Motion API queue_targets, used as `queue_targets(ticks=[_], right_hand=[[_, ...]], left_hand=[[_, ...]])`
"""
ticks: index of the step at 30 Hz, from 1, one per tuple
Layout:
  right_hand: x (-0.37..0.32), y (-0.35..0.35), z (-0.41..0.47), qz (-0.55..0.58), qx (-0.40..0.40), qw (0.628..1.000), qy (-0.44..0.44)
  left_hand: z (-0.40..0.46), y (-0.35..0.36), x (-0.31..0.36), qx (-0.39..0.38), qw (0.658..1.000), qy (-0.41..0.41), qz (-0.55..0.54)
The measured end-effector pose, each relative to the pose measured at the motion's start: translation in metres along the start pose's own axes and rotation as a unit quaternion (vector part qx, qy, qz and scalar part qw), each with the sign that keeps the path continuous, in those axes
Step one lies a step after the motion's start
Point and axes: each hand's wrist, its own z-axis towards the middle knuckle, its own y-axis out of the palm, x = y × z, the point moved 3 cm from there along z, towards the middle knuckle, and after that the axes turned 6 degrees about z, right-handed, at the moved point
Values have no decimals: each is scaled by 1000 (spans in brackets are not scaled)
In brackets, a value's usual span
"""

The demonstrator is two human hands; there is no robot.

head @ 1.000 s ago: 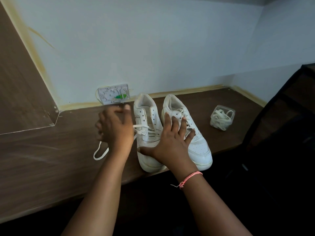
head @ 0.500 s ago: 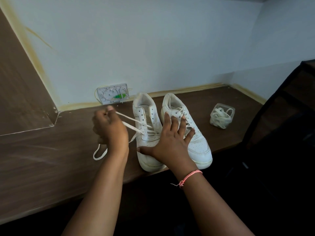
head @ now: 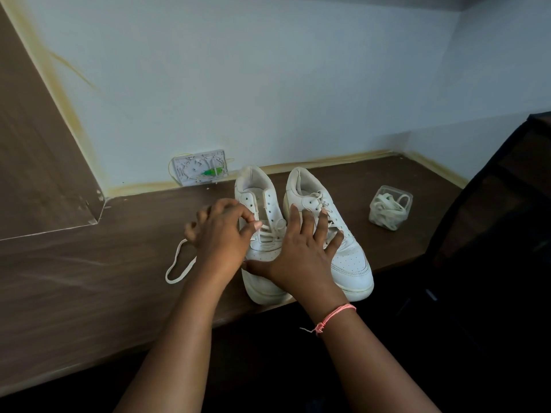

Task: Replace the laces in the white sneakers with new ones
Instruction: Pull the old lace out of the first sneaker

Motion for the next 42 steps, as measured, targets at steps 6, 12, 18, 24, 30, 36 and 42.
queue_targets(ticks=[6,12,18,24,30,36,42], right_hand=[[0,-1,0,-9,-8,1000,3],[0,-1,0,-23,-25,999,9],[-1,-4,-1,-27,-25,999,9],[0,-6,-2,-38,-10,999,9],[0,-3,-1,-28,10,1000,-5],[0,-2,-1,-20,12,1000,-5],[-1,-4,-2,-30,-2,1000,4]], left_hand=[[12,7,-22,50,928,-222,-295],[10,9,-24,74,814,-286,-500],[9,2,-25,147,734,-338,-571],[10,-6,-31,170,941,-216,-199],[-2,-5,1,64,998,25,13],[0,3,4,21,999,29,35],[8,5,-5,38,997,-38,-48]])
